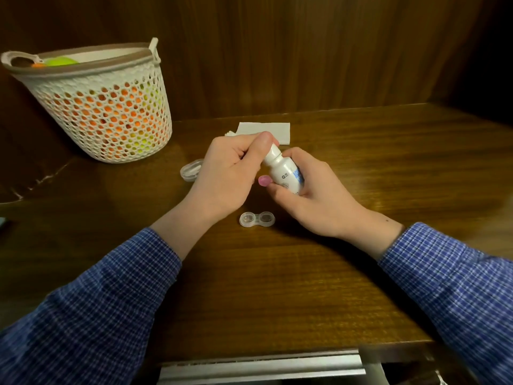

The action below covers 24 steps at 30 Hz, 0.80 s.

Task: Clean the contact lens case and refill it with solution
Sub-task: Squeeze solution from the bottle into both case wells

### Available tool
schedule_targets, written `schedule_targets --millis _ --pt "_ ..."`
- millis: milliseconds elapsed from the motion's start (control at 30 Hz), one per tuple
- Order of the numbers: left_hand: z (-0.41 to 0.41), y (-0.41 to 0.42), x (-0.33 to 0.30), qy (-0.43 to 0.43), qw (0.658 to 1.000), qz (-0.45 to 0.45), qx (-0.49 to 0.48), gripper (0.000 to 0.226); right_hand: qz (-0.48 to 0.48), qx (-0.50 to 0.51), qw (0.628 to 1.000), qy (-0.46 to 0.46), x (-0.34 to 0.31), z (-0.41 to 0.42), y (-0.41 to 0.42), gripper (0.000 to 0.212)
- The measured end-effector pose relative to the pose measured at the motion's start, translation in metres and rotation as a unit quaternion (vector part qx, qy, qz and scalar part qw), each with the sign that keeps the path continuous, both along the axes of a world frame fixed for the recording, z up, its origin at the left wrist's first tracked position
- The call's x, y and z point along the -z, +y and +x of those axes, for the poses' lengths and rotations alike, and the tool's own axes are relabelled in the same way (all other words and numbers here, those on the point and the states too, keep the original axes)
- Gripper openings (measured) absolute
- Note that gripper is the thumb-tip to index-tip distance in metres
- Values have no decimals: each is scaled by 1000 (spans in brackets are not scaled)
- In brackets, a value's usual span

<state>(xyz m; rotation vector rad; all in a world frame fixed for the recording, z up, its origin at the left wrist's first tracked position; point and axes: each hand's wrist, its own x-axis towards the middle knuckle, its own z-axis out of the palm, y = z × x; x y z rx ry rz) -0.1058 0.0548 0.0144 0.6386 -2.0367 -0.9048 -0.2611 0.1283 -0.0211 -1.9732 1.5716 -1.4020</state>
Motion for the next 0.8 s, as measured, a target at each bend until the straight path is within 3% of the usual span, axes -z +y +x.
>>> schedule_targets --millis 167,400,567,667,733,800 --pt "-1 -3 -1 36 990 131 43 33 17 10 1000 12 -1 -1 2 22" --pt "1 -10 -2 34 982 180 52 37 42 12 999 27 -3 -2 2 20" --pt "4 -18 -7 86 946 300 84 44 37 -23 999 -17 -10 -1 6 22" --pt "8 -21 -12 126 866 448 181 40 84 -76 976 -185 -19 -4 5 35" --pt "10 -21 -13 168 805 514 244 32 130 -133 924 -335 -25 -11 3 36" --pt "10 -18 -13 196 787 518 271 25 168 -189 847 -468 -28 -17 2 40"
